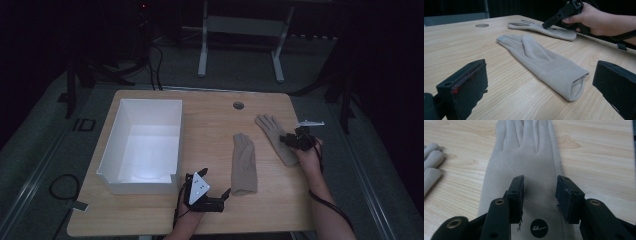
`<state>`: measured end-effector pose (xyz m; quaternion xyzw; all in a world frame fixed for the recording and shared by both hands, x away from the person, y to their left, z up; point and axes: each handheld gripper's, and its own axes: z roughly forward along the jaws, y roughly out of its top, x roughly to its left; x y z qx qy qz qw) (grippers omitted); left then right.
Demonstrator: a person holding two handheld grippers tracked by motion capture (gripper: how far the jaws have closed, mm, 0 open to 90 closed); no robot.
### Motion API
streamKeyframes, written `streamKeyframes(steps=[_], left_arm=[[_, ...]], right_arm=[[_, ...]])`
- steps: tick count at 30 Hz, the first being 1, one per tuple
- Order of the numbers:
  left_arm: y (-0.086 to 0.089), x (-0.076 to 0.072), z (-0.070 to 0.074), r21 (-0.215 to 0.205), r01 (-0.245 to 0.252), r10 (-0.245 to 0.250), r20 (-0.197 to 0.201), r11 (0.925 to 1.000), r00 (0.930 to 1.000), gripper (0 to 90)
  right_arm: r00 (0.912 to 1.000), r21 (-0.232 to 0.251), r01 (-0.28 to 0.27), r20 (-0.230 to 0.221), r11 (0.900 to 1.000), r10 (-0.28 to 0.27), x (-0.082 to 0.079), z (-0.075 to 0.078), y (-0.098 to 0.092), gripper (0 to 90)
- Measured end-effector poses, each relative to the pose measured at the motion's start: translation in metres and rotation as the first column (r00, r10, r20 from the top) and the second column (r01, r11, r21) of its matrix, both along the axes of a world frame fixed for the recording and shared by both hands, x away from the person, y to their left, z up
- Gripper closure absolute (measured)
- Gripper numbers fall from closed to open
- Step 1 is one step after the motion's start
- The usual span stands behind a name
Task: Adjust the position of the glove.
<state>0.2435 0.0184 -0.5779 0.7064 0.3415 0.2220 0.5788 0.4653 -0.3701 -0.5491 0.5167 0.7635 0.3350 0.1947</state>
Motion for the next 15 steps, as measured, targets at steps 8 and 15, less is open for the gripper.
streamKeyframes(steps=[8,15], left_arm=[[0.0,0.0,0.0,0.003,0.0,0.0,0.003,1.0,1.0,0.2],[0.0,0.0,0.0,-0.001,0.0,0.0,-0.001,1.0,1.0,0.2]], right_arm=[[0.9993,-0.028,-0.03,0.019,0.999,0.031,-0.005,-0.003,0.011,84.7],[0.9986,0.0,0.04,0.036,0.999,-0.04,-0.008,0.005,0.015,88.3]])
